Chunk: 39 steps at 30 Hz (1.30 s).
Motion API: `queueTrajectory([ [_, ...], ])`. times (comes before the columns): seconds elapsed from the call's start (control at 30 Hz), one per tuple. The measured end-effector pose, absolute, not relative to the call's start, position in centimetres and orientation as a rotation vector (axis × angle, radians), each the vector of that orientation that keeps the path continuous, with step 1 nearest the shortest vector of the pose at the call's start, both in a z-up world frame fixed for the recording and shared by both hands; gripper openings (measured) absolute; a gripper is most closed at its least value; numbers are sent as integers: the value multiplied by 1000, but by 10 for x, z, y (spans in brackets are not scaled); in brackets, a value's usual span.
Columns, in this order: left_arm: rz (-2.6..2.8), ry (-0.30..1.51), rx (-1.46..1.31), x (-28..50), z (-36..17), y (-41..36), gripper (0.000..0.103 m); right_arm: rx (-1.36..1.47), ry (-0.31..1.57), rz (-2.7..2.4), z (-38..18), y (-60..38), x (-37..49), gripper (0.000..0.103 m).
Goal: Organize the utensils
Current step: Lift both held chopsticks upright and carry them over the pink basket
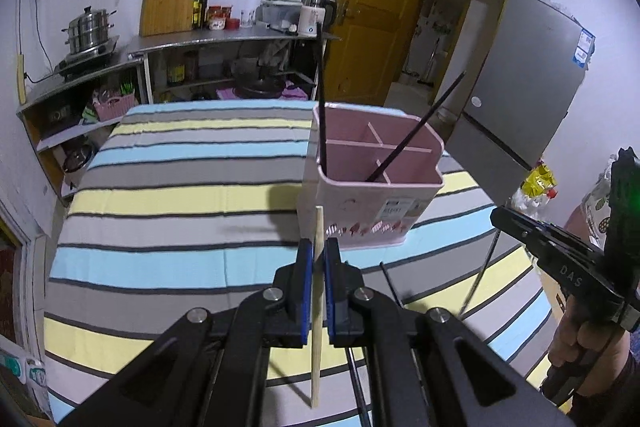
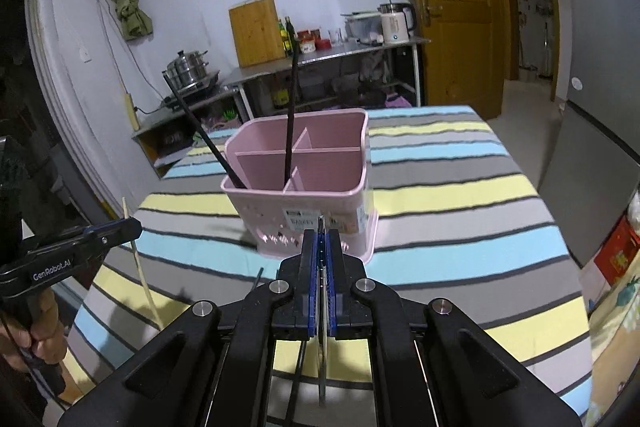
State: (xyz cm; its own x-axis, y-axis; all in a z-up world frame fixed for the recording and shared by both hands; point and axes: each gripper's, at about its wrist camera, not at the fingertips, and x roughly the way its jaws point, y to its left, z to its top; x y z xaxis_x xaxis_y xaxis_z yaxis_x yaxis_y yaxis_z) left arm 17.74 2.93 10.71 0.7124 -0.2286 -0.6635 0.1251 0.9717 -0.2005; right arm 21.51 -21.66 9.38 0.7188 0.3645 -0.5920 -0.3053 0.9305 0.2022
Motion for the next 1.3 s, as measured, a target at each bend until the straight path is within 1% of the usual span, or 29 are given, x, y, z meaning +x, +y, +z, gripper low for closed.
queueTrajectory([
  [0.3,-204,712,-149,170,123,28,6,84,649,372,99,-218,205,4],
  [0.67,-204,762,-145,156,111,26,6,77,659,373,97,-221,195,4],
  [1.07,-217,779,-101,144,114,27,6,57,664,381,99,-221,187,4],
  [1.3,-230,819,-80,148,120,27,6,43,656,386,104,-215,188,4],
])
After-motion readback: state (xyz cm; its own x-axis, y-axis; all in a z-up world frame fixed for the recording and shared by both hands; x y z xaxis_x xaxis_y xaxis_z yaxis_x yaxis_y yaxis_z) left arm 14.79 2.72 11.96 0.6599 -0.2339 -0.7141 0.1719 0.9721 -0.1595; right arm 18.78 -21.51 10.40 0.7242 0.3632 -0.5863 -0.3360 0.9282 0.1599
